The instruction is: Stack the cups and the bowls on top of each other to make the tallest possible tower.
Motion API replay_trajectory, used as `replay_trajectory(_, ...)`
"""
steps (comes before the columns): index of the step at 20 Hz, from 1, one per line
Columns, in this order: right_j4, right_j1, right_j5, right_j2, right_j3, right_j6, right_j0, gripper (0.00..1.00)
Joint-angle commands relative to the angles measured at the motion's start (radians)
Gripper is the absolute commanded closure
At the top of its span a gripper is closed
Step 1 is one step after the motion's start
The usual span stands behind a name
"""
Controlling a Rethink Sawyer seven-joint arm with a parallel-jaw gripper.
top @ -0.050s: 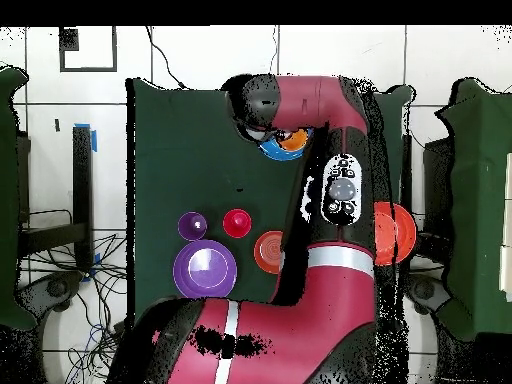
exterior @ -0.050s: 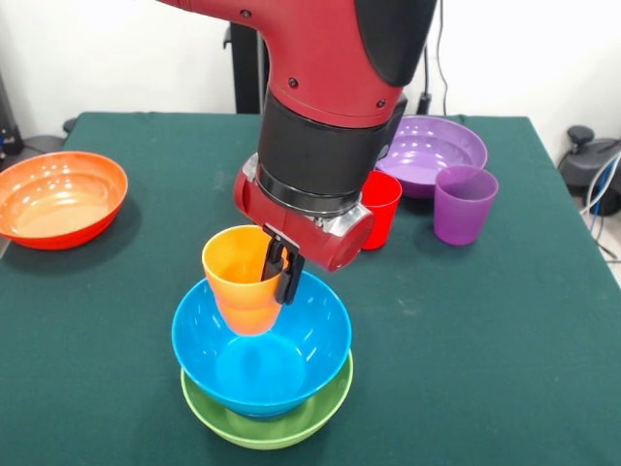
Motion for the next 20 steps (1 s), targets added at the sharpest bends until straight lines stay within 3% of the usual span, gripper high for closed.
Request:
replay_trajectory(1, -0.035, 0.049, -0.062, 0.062, -0.003, -0.072, 0.022, 1.00)
replay_trajectory(20, -0.032, 0.066, -0.024, 0.069, -0.062, -0.115, 0.021, 1.00)
